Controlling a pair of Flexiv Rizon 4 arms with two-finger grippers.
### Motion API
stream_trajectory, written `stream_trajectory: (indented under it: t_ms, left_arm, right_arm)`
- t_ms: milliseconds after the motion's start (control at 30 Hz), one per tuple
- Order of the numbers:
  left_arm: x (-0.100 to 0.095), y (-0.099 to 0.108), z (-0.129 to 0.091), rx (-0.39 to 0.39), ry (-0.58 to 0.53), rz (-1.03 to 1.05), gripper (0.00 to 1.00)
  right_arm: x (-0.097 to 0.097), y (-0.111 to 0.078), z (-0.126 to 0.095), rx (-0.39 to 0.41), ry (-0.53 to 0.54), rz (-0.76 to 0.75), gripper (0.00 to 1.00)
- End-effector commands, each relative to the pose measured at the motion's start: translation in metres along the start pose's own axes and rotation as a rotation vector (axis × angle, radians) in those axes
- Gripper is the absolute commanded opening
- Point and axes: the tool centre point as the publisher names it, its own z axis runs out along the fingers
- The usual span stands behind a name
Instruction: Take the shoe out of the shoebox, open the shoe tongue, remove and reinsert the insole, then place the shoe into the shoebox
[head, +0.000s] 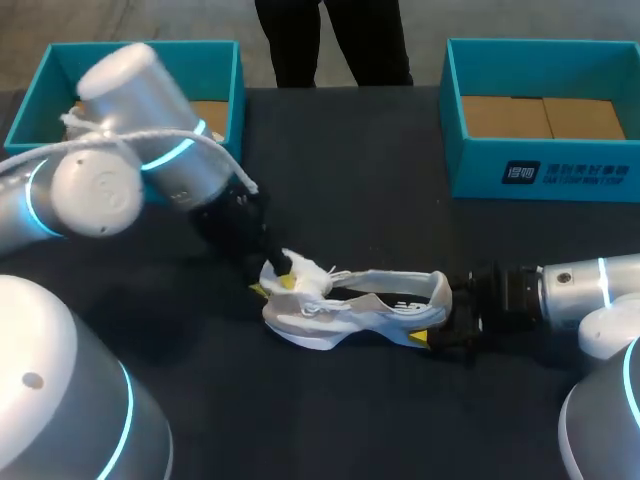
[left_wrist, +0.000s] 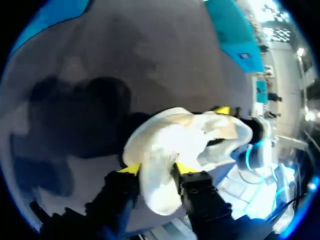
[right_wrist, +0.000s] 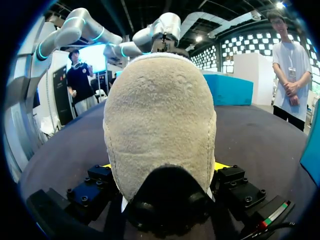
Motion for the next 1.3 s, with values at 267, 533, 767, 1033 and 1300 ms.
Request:
stream_trajectory:
  t_ms: [267, 533, 767, 1033, 1300]
  left_arm:
    - [0.041, 0.031, -0.056, 0.035, 0.082, 0.194, 1.0]
    - [0.067, 0.037, -0.072, -0.002, -0.045, 0.346, 1.0]
    - [0.085, 0.044, -0.08, -0.016, -0.164, 0.508, 0.29]
    - [0.094, 0.05, -0.091, -0.069, -0.247, 0.753, 0.0]
    - [0.106, 0.043, -0.102, -0.119, -0.28, 0.962, 0.0]
  right_arm:
    - [0.0, -0.001, -0.001, 0.002, 0.0, 0.0, 0.0]
    - [0.0, -0.001, -0.001, 0.002, 0.0, 0.0, 0.0]
    - [0.0, -0.001, -0.001, 0.002, 0.0, 0.0, 0.0]
    - [0.0, -0.001, -0.001, 0.002, 0.0, 0.0, 0.0]
    - [0.0, -0.001, -0.001, 0.002, 0.0, 0.0, 0.0]
